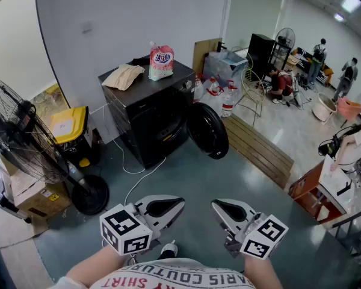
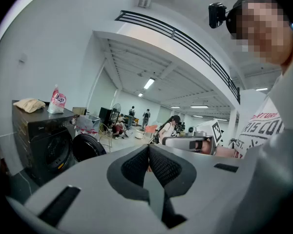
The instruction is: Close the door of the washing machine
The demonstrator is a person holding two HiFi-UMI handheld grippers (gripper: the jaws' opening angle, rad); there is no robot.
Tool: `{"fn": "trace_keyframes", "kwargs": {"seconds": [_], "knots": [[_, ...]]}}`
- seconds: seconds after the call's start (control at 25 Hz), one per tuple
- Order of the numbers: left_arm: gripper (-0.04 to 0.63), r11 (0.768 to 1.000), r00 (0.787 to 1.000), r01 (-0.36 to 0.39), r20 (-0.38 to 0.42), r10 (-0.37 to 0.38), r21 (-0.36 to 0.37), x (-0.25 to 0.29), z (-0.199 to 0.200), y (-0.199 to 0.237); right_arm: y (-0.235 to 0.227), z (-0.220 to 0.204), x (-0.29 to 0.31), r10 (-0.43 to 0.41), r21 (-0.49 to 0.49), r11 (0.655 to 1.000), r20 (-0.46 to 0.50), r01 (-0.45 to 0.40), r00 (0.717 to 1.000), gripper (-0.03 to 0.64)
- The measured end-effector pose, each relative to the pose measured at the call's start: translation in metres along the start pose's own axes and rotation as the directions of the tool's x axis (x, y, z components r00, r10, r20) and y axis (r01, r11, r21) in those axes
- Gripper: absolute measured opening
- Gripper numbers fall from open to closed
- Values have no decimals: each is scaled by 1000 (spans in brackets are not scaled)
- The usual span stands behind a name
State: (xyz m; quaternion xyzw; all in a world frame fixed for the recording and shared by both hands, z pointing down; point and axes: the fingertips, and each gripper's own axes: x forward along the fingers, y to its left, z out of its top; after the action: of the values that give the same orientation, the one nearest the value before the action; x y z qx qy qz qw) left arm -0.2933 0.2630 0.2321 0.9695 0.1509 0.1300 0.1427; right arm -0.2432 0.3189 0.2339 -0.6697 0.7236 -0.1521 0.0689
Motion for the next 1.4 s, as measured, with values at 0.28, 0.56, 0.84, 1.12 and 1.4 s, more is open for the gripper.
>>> {"fn": "trace_keyframes", "kwargs": {"seconds": [0.28,0.56,0.84,1.12,1.4], "knots": [[28,1000,1000,7,3,-7,-6,3,2,18,-9,-4,16,-11,11,1000,-10,12,1000,21],[28,1000,1000,20,-5,-20,-18,7,1,47,-26,-9,37,-39,41,998,-10,40,999,23],[28,999,999,34,-18,-34,-19,8,1,84,-41,-22,62,-72,54,996,-30,74,997,25],[28,998,998,39,-49,-42,-46,28,-6,113,-63,-30,76,-85,74,993,-43,88,995,25],[28,998,995,32,-90,-36,-47,78,-6,144,-122,-35,86,-72,108,991,-52,77,996,25]]}}
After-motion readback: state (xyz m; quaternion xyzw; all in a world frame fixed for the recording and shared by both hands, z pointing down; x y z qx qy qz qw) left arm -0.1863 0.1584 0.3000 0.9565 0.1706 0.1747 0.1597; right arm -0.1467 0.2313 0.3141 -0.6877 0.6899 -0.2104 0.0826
